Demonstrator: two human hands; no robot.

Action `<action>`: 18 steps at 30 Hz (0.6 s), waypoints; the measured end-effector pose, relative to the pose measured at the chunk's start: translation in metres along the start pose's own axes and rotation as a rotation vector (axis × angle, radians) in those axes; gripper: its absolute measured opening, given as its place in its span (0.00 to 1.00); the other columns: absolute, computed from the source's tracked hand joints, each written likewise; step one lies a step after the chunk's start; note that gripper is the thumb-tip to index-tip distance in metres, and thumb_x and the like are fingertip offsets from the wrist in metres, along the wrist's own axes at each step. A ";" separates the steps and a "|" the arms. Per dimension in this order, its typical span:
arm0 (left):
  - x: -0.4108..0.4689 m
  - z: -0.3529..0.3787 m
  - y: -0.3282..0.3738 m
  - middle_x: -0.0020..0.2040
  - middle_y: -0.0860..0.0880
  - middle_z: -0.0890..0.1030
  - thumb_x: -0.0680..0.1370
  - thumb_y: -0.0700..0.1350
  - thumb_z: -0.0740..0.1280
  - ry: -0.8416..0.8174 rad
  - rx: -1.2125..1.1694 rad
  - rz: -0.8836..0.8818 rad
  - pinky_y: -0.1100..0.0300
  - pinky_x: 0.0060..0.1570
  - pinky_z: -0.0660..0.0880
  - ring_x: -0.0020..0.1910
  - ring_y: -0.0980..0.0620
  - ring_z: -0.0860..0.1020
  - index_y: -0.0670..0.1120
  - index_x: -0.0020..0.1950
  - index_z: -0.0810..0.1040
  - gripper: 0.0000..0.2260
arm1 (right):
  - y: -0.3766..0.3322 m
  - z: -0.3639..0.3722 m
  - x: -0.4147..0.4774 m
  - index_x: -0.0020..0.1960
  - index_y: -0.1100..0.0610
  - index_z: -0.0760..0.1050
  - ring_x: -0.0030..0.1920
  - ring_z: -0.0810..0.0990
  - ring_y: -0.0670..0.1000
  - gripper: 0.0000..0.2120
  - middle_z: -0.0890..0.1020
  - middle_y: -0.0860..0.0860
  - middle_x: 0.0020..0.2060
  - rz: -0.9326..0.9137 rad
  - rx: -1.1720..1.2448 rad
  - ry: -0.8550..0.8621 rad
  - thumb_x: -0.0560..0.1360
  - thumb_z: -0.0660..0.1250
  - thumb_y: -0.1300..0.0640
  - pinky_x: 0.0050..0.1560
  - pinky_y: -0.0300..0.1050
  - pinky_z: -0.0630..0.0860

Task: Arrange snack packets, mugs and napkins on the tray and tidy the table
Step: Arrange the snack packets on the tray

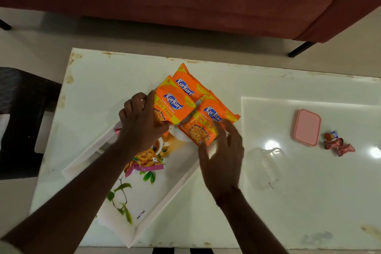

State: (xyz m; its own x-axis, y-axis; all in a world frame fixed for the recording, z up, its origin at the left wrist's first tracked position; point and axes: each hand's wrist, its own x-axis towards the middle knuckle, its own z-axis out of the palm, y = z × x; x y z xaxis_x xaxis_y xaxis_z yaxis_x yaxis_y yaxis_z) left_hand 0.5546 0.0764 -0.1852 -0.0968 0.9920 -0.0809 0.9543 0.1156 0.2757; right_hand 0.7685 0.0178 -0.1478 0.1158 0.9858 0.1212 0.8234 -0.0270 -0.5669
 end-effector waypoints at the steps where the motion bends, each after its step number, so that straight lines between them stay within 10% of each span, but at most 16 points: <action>1: 0.003 0.000 0.000 0.63 0.40 0.69 0.64 0.65 0.71 -0.010 0.025 0.008 0.41 0.54 0.69 0.60 0.38 0.69 0.47 0.74 0.59 0.45 | -0.002 0.004 -0.004 0.69 0.53 0.71 0.70 0.70 0.57 0.27 0.72 0.54 0.70 -0.130 -0.094 -0.071 0.72 0.73 0.54 0.64 0.54 0.71; 11: 0.006 -0.010 -0.001 0.69 0.39 0.68 0.68 0.67 0.69 -0.157 0.045 -0.011 0.41 0.60 0.68 0.65 0.38 0.69 0.44 0.77 0.53 0.48 | 0.021 0.033 -0.010 0.79 0.55 0.59 0.80 0.52 0.55 0.31 0.58 0.52 0.79 -0.340 -0.288 -0.345 0.80 0.59 0.44 0.76 0.59 0.54; 15: 0.002 -0.047 -0.017 0.70 0.42 0.66 0.72 0.65 0.64 -0.098 -0.202 -0.074 0.39 0.62 0.67 0.67 0.40 0.67 0.49 0.76 0.58 0.38 | 0.002 0.023 -0.020 0.74 0.52 0.66 0.76 0.63 0.52 0.26 0.70 0.50 0.73 -0.295 -0.073 -0.260 0.80 0.60 0.42 0.74 0.50 0.60; 18: -0.012 -0.072 -0.046 0.65 0.47 0.73 0.76 0.52 0.65 -0.105 -0.379 -0.004 0.48 0.57 0.71 0.60 0.45 0.73 0.51 0.71 0.69 0.23 | -0.031 0.013 -0.036 0.63 0.45 0.74 0.58 0.79 0.44 0.20 0.81 0.43 0.57 0.125 0.325 -0.402 0.76 0.61 0.37 0.57 0.43 0.76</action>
State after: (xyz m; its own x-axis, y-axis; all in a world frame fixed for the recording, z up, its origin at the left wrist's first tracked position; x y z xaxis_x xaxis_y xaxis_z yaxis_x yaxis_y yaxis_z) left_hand 0.4916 0.0625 -0.1279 -0.0519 0.9832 -0.1750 0.7798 0.1494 0.6079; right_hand 0.7315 -0.0149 -0.1447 -0.0722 0.9657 -0.2494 0.5948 -0.1590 -0.7880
